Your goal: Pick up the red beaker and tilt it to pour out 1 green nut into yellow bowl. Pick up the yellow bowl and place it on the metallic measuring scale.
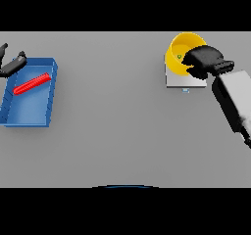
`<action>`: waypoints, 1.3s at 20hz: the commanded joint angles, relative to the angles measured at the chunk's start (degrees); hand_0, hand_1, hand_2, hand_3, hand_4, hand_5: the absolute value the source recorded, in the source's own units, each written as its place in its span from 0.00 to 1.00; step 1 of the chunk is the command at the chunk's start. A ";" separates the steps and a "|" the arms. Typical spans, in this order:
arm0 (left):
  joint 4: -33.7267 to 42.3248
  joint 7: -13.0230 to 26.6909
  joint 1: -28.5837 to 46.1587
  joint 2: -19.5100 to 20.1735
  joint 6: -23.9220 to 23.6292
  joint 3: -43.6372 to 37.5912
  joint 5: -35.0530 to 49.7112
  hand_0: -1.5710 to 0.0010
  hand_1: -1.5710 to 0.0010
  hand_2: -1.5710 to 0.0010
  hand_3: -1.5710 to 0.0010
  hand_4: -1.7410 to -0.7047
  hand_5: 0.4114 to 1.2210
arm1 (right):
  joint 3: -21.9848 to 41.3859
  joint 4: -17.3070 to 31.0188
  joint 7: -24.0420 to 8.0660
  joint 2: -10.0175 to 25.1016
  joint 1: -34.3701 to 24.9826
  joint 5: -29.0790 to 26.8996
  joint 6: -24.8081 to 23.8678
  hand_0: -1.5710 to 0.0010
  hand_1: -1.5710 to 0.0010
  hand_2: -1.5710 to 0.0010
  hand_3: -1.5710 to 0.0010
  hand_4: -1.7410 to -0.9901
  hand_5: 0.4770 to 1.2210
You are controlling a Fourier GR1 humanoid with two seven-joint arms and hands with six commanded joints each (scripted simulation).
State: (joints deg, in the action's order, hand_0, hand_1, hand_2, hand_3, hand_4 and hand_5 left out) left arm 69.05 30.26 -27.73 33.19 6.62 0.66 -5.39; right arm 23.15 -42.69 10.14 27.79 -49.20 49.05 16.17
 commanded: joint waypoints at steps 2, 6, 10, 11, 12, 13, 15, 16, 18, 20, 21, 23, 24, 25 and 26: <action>0.24 -0.20 0.37 -0.27 0.05 0.21 0.06 1.00 1.00 1.00 1.00 0.85 0.49 | -0.43 1.23 -0.41 -0.35 0.15 0.13 -0.40 0.00 0.00 0.12 0.13 0.00 1.00; 0.45 -0.05 0.26 -0.36 -0.09 0.32 -0.04 1.00 1.00 1.00 1.00 0.86 0.47 | -0.71 3.60 0.59 -0.49 0.06 0.77 -0.76 0.00 0.00 0.12 0.10 0.00 1.00; 1.18 0.12 0.99 0.35 0.72 0.06 0.49 1.00 1.00 1.00 1.00 0.87 0.45 | -1.50 4.52 0.54 -1.14 -0.60 1.05 -0.71 0.00 0.05 0.09 0.21 0.00 1.00; 0.81 0.06 0.69 0.11 0.53 0.30 0.17 1.00 1.00 1.00 1.00 0.87 0.45 | -1.55 4.74 1.05 -1.04 -0.23 1.24 -0.60 0.01 0.09 0.15 0.29 0.08 1.00; 0.74 -0.13 0.65 0.01 0.53 0.19 0.34 1.00 1.00 1.00 1.00 0.87 0.45 | -1.68 4.71 0.43 -1.01 -0.22 1.20 -0.29 0.06 0.18 0.25 0.39 0.14 0.90; 0.38 -0.53 0.44 -0.21 0.33 0.15 0.30 1.00 1.00 1.00 1.00 0.87 0.45 | -2.22 4.71 0.32 -1.10 0.13 0.46 0.25 0.15 0.28 0.36 0.48 0.20 0.80; 0.58 0.21 0.28 -0.28 0.19 0.00 0.49 1.00 1.00 1.00 1.00 0.87 0.44 | -3.27 5.73 -0.58 -1.72 -0.52 -0.59 1.43 0.40 0.48 0.55 0.63 0.27 0.66; 1.41 0.17 0.84 -0.73 0.07 0.21 0.75 1.00 1.00 1.00 1.00 0.87 0.44 | -3.65 5.90 -0.36 -1.96 -0.46 -1.17 1.87 0.52 0.57 0.63 0.70 0.30 0.60; 0.29 -0.37 0.45 -0.13 0.34 -0.38 0.82 1.00 1.00 1.00 1.00 0.87 0.43 | -4.07 6.26 -0.91 -2.26 -1.00 -1.63 2.64 0.69 0.71 0.76 0.80 0.34 0.52; 0.79 -0.08 0.85 -0.24 0.35 0.07 0.53 1.00 1.00 1.00 1.00 0.88 0.42 | -3.56 7.14 -0.50 -2.40 -1.36 -1.07 2.65 0.80 0.81 0.85 0.87 0.37 0.48; 0.09 -0.29 0.16 -0.34 0.30 0.01 0.44 1.00 1.00 1.00 1.00 0.88 0.42 | -3.04 6.72 -0.15 -2.25 -1.18 -0.72 2.84 0.84 0.84 0.88 0.89 0.39 0.47; -0.06 -0.12 0.01 -0.12 0.53 -0.14 0.56 1.00 1.00 1.00 1.00 0.87 0.42 | -2.69 6.76 -0.54 -1.94 -1.26 -0.40 3.59 0.90 0.90 0.92 0.93 0.43 0.45; 0.26 -0.18 0.22 -0.15 0.41 -0.10 0.53 1.00 1.00 1.00 1.00 0.87 0.42 | -2.37 5.98 -1.01 -1.90 -0.83 -0.30 4.13 0.92 0.92 0.94 0.95 0.44 0.44; -0.11 -0.61 0.18 0.27 0.66 -0.30 0.51 1.00 1.00 1.00 1.00 0.88 0.43 | -2.20 6.01 -1.70 -1.97 -0.98 -0.17 4.79 0.94 0.94 0.95 0.96 0.45 0.43; 0.46 -0.63 0.65 0.15 0.54 0.00 0.35 1.00 1.00 1.00 1.00 0.88 0.43 | -2.22 5.20 -1.69 -1.79 -0.43 -0.34 4.80 0.95 0.95 0.96 0.97 0.46 0.42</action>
State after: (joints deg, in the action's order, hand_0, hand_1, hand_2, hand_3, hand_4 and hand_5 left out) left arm 69.51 29.58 -27.06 33.32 7.18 0.67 -5.03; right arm 20.93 -37.48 8.51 26.00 -49.61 48.70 20.99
